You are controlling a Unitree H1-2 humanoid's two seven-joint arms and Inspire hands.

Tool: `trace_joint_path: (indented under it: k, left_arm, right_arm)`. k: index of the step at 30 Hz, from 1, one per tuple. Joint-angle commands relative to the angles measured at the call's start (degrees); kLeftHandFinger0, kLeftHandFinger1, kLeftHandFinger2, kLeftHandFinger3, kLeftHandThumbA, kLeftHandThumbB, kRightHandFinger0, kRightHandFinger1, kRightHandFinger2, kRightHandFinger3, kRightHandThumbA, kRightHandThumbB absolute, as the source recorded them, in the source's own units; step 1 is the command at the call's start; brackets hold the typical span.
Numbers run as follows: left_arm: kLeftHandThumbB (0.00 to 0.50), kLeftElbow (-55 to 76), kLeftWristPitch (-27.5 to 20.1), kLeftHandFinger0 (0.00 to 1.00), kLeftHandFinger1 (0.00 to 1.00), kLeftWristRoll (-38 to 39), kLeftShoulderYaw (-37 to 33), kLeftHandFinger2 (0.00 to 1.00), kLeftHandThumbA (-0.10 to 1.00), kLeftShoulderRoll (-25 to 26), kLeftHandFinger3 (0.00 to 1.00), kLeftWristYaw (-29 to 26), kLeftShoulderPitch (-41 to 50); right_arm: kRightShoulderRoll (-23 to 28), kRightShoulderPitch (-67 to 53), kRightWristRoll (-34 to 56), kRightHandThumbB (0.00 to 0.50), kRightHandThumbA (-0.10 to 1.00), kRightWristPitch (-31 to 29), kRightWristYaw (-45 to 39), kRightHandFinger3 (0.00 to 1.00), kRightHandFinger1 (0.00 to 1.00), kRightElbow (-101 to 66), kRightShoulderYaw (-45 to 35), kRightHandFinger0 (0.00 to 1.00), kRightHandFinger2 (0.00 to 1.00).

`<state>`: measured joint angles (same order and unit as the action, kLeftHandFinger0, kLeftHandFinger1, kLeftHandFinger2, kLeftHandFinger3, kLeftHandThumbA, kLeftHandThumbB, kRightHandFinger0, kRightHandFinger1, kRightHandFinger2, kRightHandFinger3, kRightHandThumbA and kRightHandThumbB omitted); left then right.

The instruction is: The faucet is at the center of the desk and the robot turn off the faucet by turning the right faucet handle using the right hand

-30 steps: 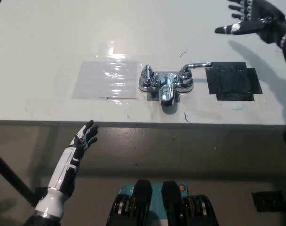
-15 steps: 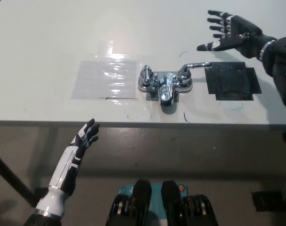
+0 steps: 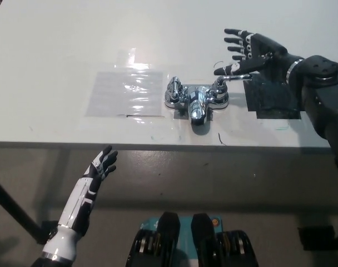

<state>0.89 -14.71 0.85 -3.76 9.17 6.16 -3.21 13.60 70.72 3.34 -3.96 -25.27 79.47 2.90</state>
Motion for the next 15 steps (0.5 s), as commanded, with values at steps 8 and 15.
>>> trace_joint_path:
  k: [8,15]
  left_arm:
    - [0.272,1.47,-2.09,1.00,1.00,-0.94,-0.18,1.00,0.99,0.50,1.00,0.86,-0.64]
    - [0.279,1.03,-2.41,1.00,1.00,-1.03,-0.30,1.00,0.99,0.36,1.00,0.91,-1.02]
  right_arm:
    - [1.32,1.25,-2.36,0.399,1.00,-0.63,0.73,1.00,1.00,-0.01,1.13,1.00,1.00]
    - [2.60,0.97,-2.15,0.420,1.00,-1.19,0.14,1.00,1.00,0.25,0.55,1.00,1.00]
